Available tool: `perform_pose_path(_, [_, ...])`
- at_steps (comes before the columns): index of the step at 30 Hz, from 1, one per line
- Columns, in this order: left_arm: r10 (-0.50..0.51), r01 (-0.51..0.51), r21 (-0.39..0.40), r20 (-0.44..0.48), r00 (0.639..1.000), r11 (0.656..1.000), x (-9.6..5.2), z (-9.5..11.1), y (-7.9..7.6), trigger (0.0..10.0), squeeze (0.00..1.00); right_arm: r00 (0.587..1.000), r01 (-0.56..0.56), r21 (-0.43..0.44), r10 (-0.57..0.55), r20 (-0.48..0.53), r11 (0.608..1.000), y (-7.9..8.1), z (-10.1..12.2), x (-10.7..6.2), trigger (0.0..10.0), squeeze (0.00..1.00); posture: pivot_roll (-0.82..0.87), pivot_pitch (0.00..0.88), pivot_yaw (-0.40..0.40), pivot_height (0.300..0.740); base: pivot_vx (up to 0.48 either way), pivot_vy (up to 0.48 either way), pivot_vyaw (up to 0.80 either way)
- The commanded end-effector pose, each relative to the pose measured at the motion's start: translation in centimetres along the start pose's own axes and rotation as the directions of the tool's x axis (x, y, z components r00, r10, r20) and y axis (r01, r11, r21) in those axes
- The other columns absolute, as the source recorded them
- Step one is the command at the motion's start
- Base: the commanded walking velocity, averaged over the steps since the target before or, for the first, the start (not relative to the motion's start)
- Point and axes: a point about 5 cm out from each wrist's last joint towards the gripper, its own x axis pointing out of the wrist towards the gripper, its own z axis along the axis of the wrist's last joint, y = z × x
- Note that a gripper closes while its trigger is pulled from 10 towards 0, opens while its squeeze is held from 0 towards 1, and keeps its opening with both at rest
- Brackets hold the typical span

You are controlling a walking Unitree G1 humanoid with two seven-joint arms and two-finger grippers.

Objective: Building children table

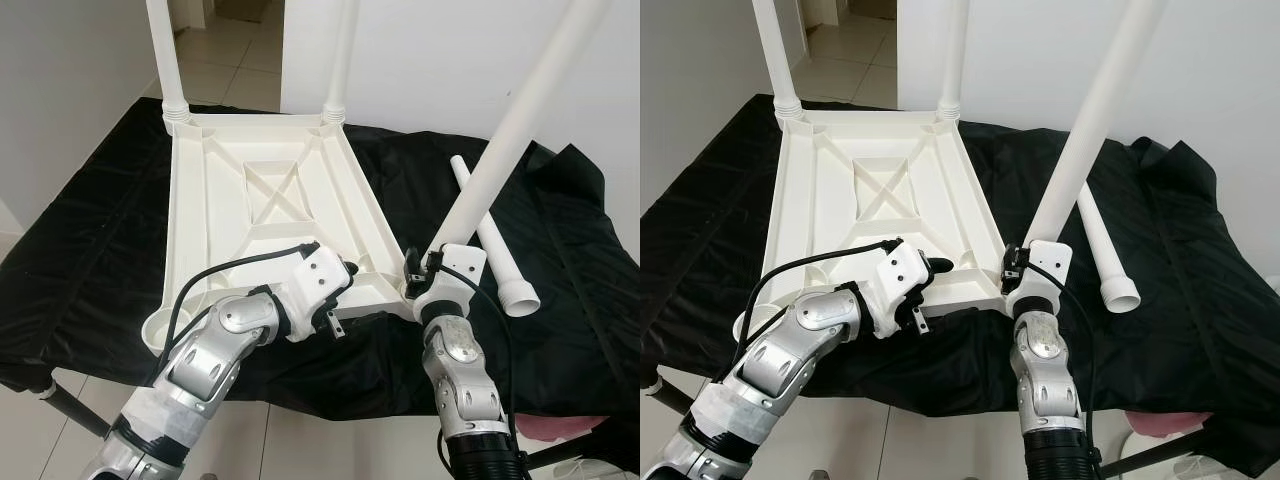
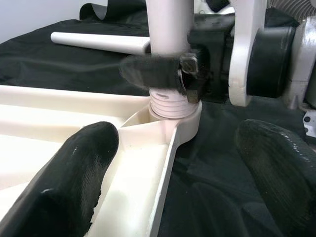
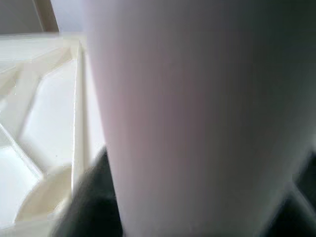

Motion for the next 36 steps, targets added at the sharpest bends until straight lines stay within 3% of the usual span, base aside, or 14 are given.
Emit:
perform_pose_path(1, [-0.041, 0.041, 0.015, 0.003, 0.999, 0.999, 0.2, 0.2, -0.1, 10.0, 0.00, 0.999, 0.020, 0.040, -0.018, -0.048, 0.999, 0.3, -0.9, -0.6, 10.0, 1.00, 0.01, 0.000, -0.092, 0.740, 0.000, 0.000, 0.00])
perform_pose_path(4, [-0.041, 0.041, 0.014, 0.003, 0.999, 0.999, 0.2, 0.2, -0.2, 10.0, 0.00, 0.999, -0.006, 0.049, 0.007, -0.031, 0.999, 0.3, -0.6, -0.6, 10.0, 1.00, 0.02, 0.000, -0.094, 0.740, 0.000, 0.000, 0.00])
perform_pose_path(9, [-0.045, 0.045, 0.008, -0.002, 0.999, 0.999, -0.1, 0.0, -0.3, 10.0, 0.00, 0.998, -0.048, 0.028, 0.047, 0.042, 0.998, -1.3, 0.6, 0.0, 10.0, 1.00, 0.01, 0.000, -0.096, 0.740, 0.000, 0.000, 0.00])
perform_pose_path(13, [-0.047, 0.047, 0.008, -0.004, 0.999, 0.999, -0.1, 0.0, -0.3, 10.0, 0.00, 0.997, -0.067, 0.023, 0.065, 0.049, 0.998, -1.6, 0.8, 0.1, 10.0, 0.98, 0.01, 0.000, -0.097, 0.740, 0.000, 0.000, 0.00])
perform_pose_path(14, [-0.056, 0.056, 0.003, -0.006, 0.998, 0.998, -0.4, -0.1, -0.4, 10.0, 0.00, 0.991, -0.122, 0.027, 0.120, 0.062, 0.992, -2.3, 1.0, 0.4, 10.0, 0.00, 0.01, 0.000, -0.097, 0.740, 0.000, 0.000, 0.00])
perform_pose_path(28, [-0.085, 0.085, -0.021, 0.000, 0.996, 0.996, -0.9, -0.1, -0.9, 10.0, 0.00, 0.945, -0.317, 0.008, 0.315, 0.085, 0.948, -2.6, 1.6, 1.3, 10.0, 0.00, 0.02, 0.000, -0.101, 0.740, 0.000, 0.000, 0.00])
perform_pose_path(32, [-0.060, 0.061, -0.029, 0.021, 0.998, 0.998, -0.9, 0.1, -0.6, 10.0, 0.00, 0.907, -0.414, -0.027, 0.415, 0.065, 0.910, -3.0, 1.4, 1.5, 10.0, 0.00, 0.02, 0.000, -0.100, 0.740, 0.000, 0.000, 0.00])
perform_pose_path(35, [-0.053, 0.054, -0.024, 0.022, 0.998, 0.998, -1.0, 0.3, -0.4, 10.0, 0.00, 0.832, -0.551, -0.070, 0.554, 0.022, 0.831, -3.5, 1.0, 1.6, 10.0, 0.00, 0.02, 0.000, -0.095, 0.740, 0.000, 0.000, 0.00])
perform_pose_path(36, [-0.053, 0.054, -0.024, 0.022, 0.998, 0.998, -1.0, 0.3, -0.4, 10.0, 0.00, 0.832, -0.551, -0.070, 0.554, 0.022, 0.831, -3.5, 1.0, 1.6, 10.0, 0.00, 0.02, 0.000, -0.095, 0.740, 0.000, 0.000, 0.00])
